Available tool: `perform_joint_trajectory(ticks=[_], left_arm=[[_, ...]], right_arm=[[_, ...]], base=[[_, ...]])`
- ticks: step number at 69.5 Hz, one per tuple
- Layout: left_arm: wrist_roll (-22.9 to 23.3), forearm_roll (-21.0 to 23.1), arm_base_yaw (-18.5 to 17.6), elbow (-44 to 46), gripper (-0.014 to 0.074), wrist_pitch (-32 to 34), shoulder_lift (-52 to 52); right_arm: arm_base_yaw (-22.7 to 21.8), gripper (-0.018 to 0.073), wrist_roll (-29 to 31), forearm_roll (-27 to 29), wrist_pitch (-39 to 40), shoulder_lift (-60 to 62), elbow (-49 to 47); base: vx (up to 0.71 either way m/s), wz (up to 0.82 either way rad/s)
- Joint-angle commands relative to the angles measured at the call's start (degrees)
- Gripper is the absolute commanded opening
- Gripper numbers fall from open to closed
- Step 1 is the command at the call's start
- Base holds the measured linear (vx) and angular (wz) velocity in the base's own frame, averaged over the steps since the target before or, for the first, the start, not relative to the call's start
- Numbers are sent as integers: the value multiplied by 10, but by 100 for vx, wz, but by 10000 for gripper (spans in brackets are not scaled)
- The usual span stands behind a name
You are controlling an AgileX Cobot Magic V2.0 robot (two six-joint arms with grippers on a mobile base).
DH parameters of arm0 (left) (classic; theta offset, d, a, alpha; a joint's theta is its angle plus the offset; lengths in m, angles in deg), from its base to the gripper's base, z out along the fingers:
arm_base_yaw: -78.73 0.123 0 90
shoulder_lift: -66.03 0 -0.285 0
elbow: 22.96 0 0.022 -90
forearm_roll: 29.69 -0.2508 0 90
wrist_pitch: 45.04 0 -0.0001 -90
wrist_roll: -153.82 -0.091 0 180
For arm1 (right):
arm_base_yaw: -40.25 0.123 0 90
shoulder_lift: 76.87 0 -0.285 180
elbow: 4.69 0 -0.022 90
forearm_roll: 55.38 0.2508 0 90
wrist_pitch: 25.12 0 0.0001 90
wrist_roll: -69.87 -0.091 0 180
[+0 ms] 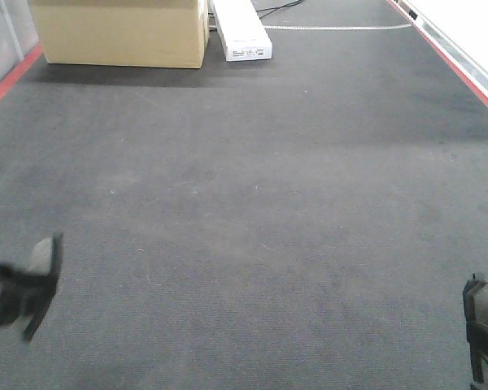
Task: Move and align brake pads A on conveyor
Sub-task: 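Lower the left gripper and release its brake pad onto the belt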
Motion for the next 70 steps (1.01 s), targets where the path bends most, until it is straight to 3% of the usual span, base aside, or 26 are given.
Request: perform_joint_trajectory(ticks=[1, 10, 19, 28, 38, 52, 70], left_arm=[[14, 30, -30, 52, 212, 30, -51], [50, 16, -87, 95, 213, 50, -129], [158, -66, -120, 137, 214, 49, -199], [262, -155, -140, 181, 216, 49, -255], [328, -188, -142, 214, 217, 40, -309], [348, -191, -142, 217, 227, 51, -362], [348, -191, -142, 215, 328, 57, -383]], right_arm=[[-1, 69, 4, 5, 44, 0, -18], [-1, 69, 4, 5, 44, 0, -18], [-1, 69, 4, 5, 44, 0, -18], [-1, 69, 4, 5, 44, 0, -18], [-1, 69, 4, 5, 44, 0, -18], [-1, 69, 4, 5, 44, 0, -18], [-1, 69, 4, 5, 44, 0, -18]], base=[[0, 0], [0, 0], [0, 0], [0, 0], [0, 0], [0, 0], [0, 0]])
